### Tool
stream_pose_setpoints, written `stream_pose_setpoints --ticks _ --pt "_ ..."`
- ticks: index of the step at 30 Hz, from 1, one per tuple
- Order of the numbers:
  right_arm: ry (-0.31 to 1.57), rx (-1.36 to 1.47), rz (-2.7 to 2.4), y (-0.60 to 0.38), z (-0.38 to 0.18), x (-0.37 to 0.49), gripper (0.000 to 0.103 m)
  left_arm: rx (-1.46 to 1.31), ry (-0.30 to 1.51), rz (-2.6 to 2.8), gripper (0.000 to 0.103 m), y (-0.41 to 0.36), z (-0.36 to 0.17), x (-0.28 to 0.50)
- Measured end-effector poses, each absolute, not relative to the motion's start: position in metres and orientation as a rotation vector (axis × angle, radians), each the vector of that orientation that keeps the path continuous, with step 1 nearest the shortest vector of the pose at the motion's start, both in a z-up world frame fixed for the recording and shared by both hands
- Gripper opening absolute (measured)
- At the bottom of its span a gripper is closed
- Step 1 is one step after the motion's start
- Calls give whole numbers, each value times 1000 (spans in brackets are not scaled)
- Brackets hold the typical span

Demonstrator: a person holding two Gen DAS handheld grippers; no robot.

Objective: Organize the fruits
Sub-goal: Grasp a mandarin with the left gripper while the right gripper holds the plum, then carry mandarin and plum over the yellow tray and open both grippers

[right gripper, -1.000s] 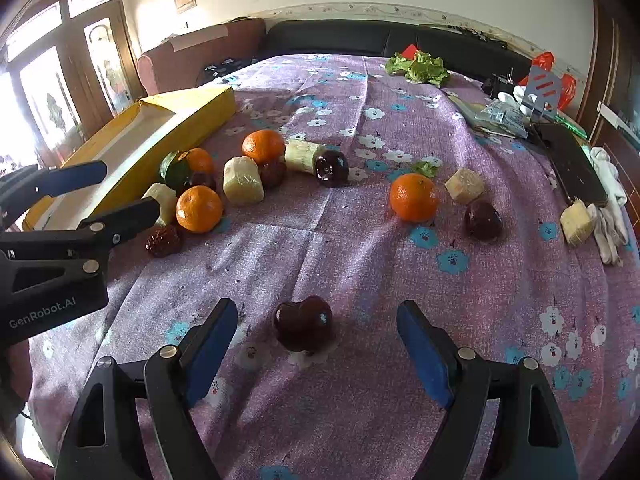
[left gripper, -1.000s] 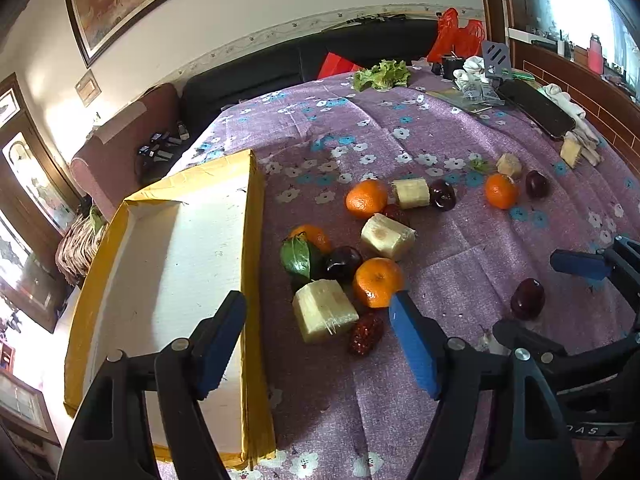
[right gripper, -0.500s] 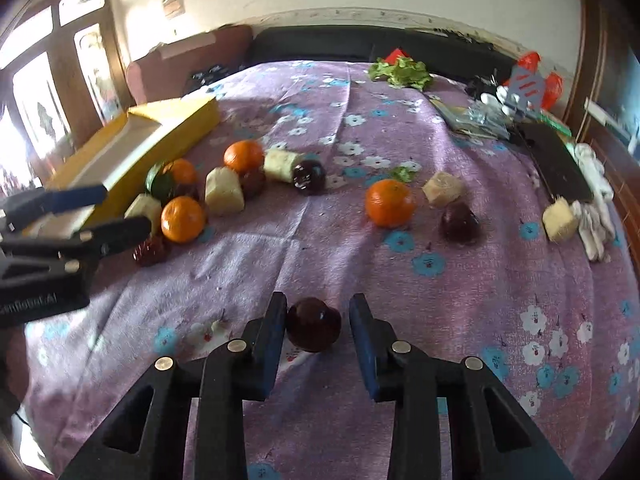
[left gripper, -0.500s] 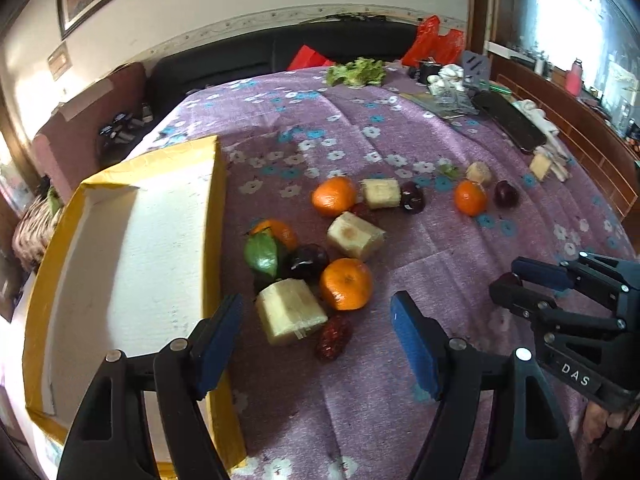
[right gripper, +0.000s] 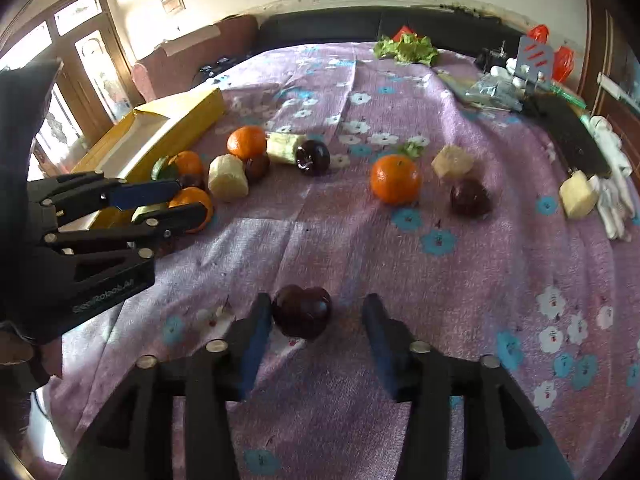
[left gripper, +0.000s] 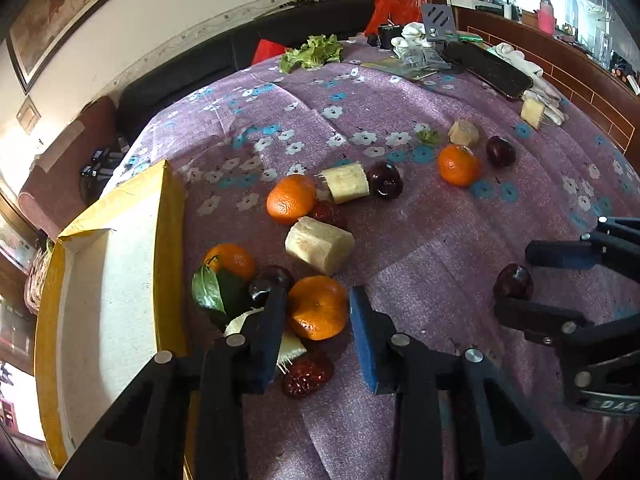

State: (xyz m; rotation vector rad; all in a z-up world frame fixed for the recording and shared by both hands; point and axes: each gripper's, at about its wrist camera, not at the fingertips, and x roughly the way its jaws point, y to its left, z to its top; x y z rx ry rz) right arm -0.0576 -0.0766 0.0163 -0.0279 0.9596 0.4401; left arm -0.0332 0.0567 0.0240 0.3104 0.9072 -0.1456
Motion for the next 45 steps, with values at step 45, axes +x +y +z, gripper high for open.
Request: stream_pose_setpoints --ticks 45 --pt "909 -132 796 137 74 -89 32 -173 856 256 34 316 43 -110"
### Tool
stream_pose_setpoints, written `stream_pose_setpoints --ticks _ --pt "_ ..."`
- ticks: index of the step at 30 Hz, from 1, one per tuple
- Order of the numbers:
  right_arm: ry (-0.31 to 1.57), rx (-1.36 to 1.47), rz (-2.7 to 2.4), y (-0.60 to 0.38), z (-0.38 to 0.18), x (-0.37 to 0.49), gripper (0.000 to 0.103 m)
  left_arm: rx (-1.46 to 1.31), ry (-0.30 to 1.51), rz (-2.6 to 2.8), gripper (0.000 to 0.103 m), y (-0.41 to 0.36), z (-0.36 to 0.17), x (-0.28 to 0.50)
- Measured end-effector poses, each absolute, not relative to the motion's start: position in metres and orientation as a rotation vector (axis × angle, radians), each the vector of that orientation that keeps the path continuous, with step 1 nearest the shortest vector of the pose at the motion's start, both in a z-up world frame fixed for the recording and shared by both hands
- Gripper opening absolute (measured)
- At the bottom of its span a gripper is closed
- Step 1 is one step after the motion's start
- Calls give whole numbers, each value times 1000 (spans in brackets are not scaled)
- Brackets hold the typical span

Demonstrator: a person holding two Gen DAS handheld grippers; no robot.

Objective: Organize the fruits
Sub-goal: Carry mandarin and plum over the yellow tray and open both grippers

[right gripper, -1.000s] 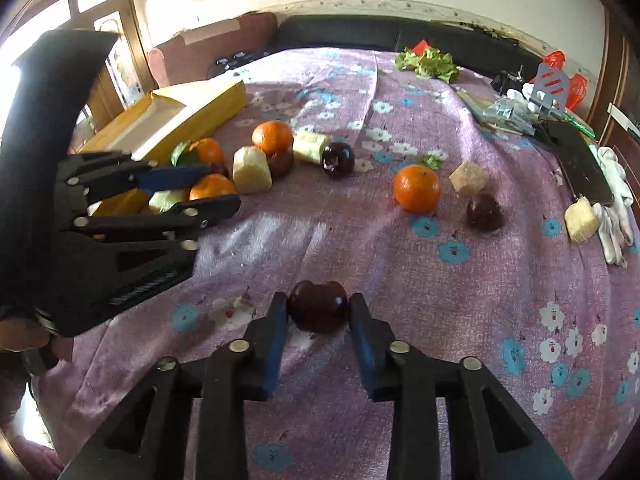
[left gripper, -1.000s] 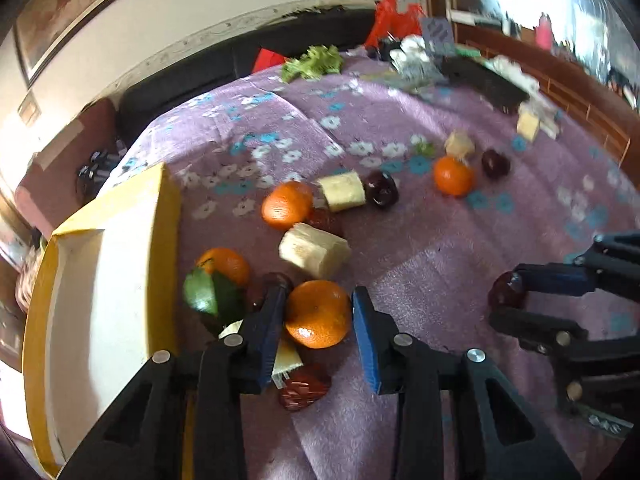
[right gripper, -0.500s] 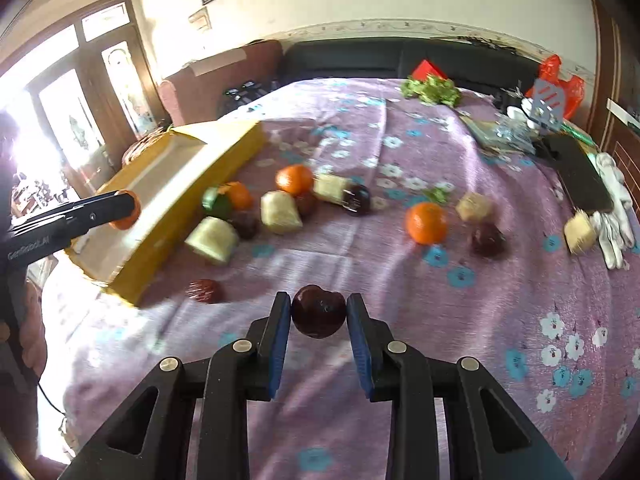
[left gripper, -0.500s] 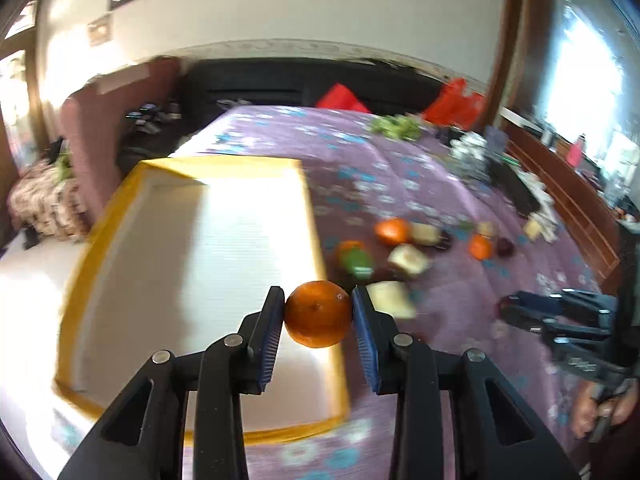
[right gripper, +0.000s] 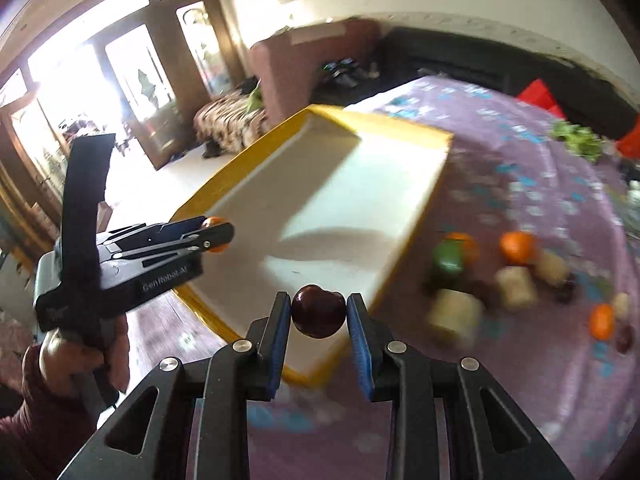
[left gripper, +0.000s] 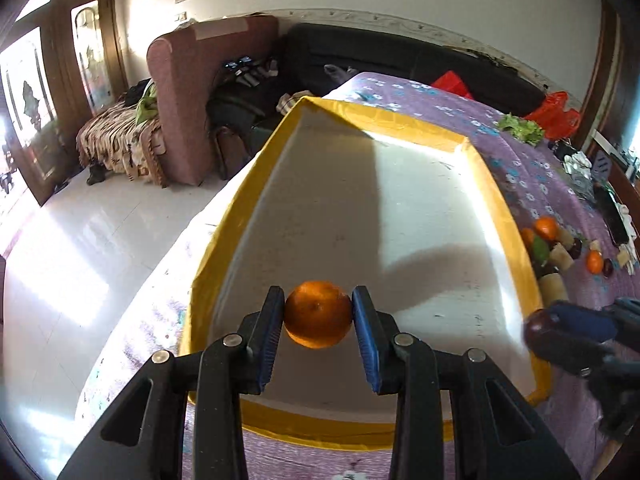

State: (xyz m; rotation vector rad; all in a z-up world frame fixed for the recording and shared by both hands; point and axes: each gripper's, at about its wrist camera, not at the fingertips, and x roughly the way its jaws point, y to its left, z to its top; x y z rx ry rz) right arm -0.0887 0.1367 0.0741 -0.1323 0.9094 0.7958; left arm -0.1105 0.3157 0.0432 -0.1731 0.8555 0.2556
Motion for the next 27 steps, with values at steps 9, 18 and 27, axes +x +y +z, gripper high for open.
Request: stream_pose_setpoints --ticks 9,18,27 --pt "971 -146 777 181 43 -73 34 -221 831 245 68 328 54 -127" --pt "877 -49 666 130 73 -70 63 -248 707 242 82 316 83 -169" --pt "963 -132 619 145 36 -82 40 -225 674 236 82 298 94 -180"
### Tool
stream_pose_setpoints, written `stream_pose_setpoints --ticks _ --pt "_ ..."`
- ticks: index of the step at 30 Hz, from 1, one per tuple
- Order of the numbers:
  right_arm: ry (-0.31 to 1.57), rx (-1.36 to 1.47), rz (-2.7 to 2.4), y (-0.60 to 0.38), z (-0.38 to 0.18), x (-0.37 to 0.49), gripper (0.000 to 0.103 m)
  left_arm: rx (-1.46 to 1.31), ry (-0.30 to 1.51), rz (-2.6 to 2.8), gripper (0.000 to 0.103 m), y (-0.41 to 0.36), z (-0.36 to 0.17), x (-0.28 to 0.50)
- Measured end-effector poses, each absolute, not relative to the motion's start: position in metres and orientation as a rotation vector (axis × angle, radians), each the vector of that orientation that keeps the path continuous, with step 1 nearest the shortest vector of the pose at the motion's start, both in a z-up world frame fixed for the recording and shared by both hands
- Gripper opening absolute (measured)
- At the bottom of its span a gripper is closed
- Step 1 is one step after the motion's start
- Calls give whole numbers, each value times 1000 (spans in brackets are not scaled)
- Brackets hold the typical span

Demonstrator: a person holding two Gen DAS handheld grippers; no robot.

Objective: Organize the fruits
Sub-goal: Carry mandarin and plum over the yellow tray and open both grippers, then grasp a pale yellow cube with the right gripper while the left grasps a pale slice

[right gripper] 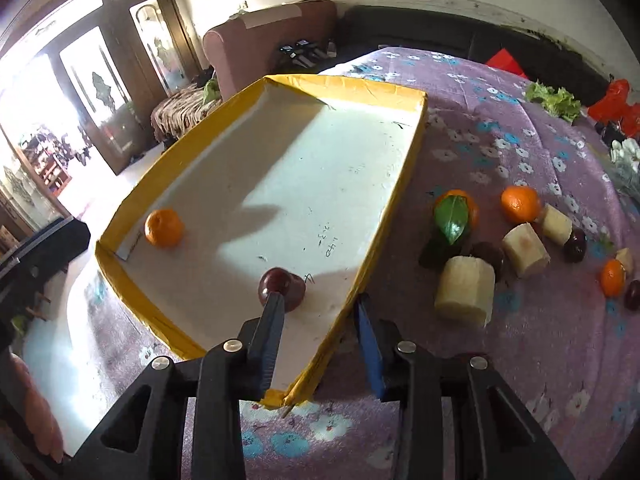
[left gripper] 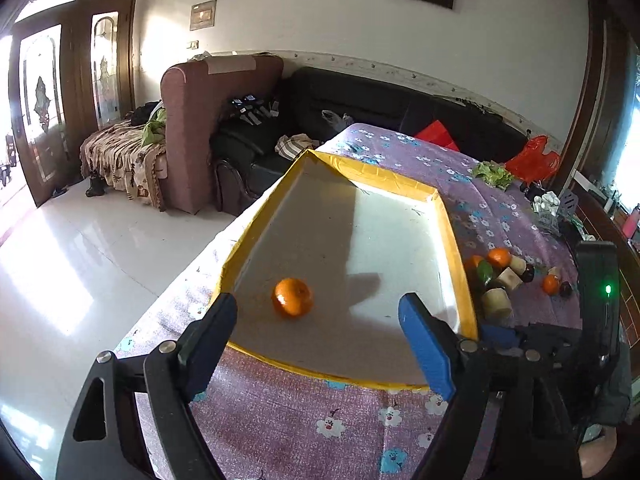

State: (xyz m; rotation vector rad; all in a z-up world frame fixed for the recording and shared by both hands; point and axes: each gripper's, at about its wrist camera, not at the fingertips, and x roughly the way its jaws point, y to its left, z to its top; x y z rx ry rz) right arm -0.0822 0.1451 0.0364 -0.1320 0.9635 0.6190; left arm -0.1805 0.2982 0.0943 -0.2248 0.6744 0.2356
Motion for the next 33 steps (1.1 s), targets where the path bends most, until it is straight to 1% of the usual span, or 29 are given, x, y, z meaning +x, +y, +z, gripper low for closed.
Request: stream_pose_setpoints --ticks 4,6,7,8,9,10,11,12,13,15,17,18,22,26,28,30,32,33 --pt "961 -178 704 155 41 -103 40 -233 676 221 83 291 96 -178" --pt "933 -152 700 144 52 -102 41 -226 679 210 83 286 97 -178" --pt "914 -113 685 130 60 -99 48 -221 677 206 83 284 97 -179" --pt "886 -75 650 111 70 -95 66 -213 675 200 83 282 98 -178" --pt "856 -58 611 95 77 -91 76 -208 673 193 83 280 98 -178" --pt "796 -47 539 71 87 -88 94 -204 669 183 83 276 99 -178" --pt "743 -42 485 54 93 -85 102 -200 665 172 83 274 99 -177" --pt "683 -37 420 34 99 -83 102 -199 662 160 83 269 99 -176" --pt "675 -44 345 13 101 -74 102 -198 659 142 83 265 98 -175" --pt "755 -36 325 -7 98 -53 99 -192 663 103 83 254 96 -171" --pt "816 -6 349 -21 88 -35 84 -177 674 65 83 240 93 -167" --pt "842 4 363 -23 82 -27 82 -168 684 48 83 234 92 -164" --pt "887 21 424 -8 66 -9 81 -173 713 -1 83 222 90 -159" --pt "911 -25 427 13 47 2 81 -184 728 -21 83 216 90 -153" --pt "919 -38 424 17 38 6 78 -171 738 -24 83 209 90 -147" --pt "929 -34 431 20 31 10 71 -147 747 -21 83 201 88 -141" --pt "946 -16 457 22 24 12 51 -129 760 -31 83 191 85 -134" --pt "956 11 488 22 21 12 47 -124 774 -38 83 185 83 -129"
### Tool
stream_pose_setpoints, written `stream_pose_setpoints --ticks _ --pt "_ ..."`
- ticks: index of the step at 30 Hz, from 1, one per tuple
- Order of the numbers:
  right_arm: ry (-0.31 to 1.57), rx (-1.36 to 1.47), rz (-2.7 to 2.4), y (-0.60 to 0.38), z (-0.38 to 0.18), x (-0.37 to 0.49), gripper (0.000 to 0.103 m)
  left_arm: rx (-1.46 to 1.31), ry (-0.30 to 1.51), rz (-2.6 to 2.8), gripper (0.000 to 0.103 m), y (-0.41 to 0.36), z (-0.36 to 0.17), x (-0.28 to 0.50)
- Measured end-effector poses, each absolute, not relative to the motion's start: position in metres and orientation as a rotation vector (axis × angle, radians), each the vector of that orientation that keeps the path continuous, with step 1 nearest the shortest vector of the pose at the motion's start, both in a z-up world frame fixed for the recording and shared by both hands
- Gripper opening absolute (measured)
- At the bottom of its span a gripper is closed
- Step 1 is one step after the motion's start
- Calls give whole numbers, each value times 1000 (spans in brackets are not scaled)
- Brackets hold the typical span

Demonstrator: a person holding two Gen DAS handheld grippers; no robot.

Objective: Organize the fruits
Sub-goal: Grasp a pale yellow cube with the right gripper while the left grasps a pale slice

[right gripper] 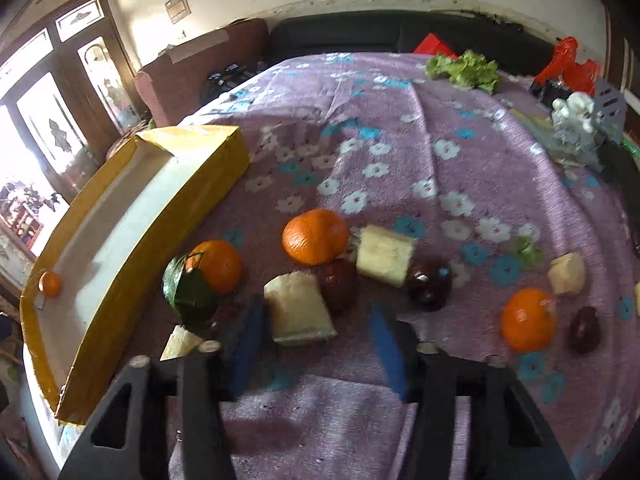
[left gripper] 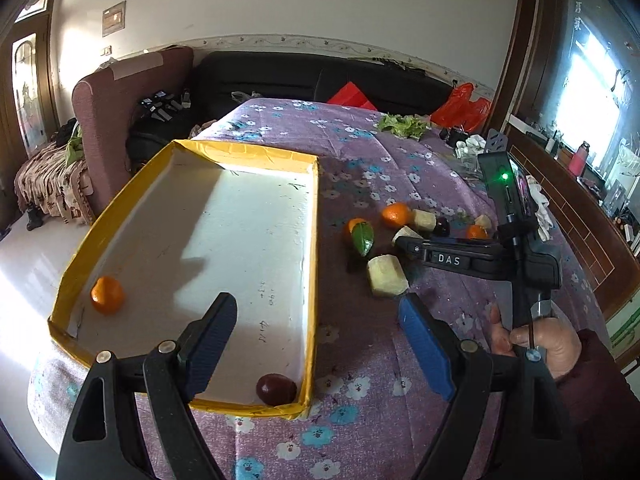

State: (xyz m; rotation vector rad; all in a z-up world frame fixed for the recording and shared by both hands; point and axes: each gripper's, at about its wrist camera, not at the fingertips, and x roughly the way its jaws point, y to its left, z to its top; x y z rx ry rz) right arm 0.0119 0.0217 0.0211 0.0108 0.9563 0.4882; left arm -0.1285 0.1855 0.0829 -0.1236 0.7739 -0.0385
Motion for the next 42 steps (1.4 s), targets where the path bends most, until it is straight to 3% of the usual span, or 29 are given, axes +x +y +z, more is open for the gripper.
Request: stream_pose_setpoints --ticks 2,15,17,19,20,21,23,27,30,36,42 --pt "956 26 497 21 21 13 37 -114 797 -49 83 175 80 -120" --pt "945 100 445 -36 37 -15 33 25 953 -33 82 118 28 -33" --pt "954 155 475 -43 34 -11 33 76 945 -14 73 112 25 -28" --pt "957 168 482 -45 32 -8 34 53 960 -70 47 110 24 -25" --pt "958 161 482 -44 31 -8 37 41 963 -95 40 108 24 -26" --pt "965 147 481 -42 28 -7 40 52 960 -97 37 104 24 -27" --pt "970 128 480 -39 24 -8 59 99 941 -75 37 95 23 -28" --pt "956 98 475 -34 22 -10 60 75 921 -80 36 99 25 -35" --pt "957 94 482 -32 23 -11 40 27 912 -100 36 110 30 -42" --pt "935 44 468 -24 26 -17 35 -20 881 -94 36 127 39 -54" --pt "940 184 540 -40 30 -14 19 -82 827 -66 36 148 60 -74"
